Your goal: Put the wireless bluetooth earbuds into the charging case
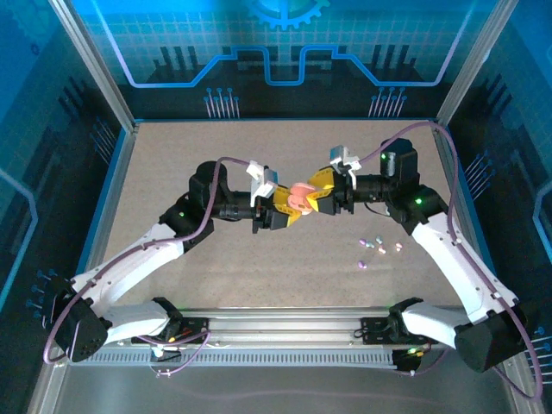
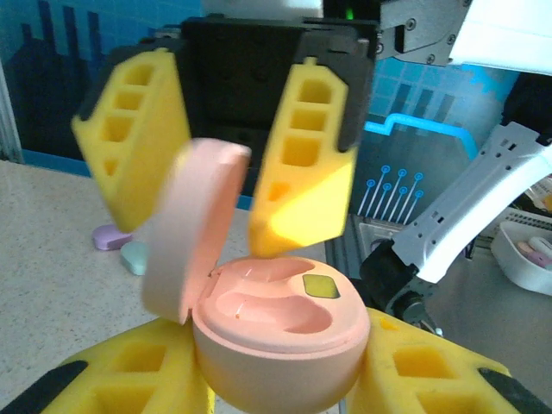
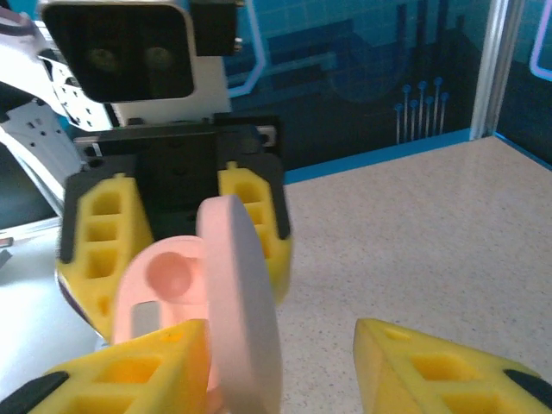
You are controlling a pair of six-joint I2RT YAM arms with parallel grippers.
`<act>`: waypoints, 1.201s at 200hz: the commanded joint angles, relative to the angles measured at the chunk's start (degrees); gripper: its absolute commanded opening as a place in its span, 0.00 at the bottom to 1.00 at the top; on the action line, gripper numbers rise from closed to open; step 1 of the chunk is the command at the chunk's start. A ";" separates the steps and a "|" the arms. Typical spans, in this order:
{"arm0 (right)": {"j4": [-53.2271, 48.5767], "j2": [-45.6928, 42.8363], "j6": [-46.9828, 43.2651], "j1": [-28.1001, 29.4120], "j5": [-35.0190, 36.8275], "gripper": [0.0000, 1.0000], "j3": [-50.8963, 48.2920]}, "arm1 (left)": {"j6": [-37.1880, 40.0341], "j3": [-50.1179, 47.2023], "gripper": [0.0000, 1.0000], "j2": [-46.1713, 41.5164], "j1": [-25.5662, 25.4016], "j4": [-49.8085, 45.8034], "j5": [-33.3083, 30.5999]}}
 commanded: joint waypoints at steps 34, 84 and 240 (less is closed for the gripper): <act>-1.62 -0.08 -3.55 0.39 -2.31 0.41 2.18 | 0.22 0.34 0.22 -0.25 -0.42 1.30 2.96; -5.99 2.41 -5.38 2.02 -4.86 0.31 5.98 | 0.27 0.84 0.23 0.39 -0.56 0.76 3.67; -5.83 0.98 -8.12 4.60 2.82 0.07 5.70 | -2.71 2.89 0.63 3.37 -1.61 0.28 1.68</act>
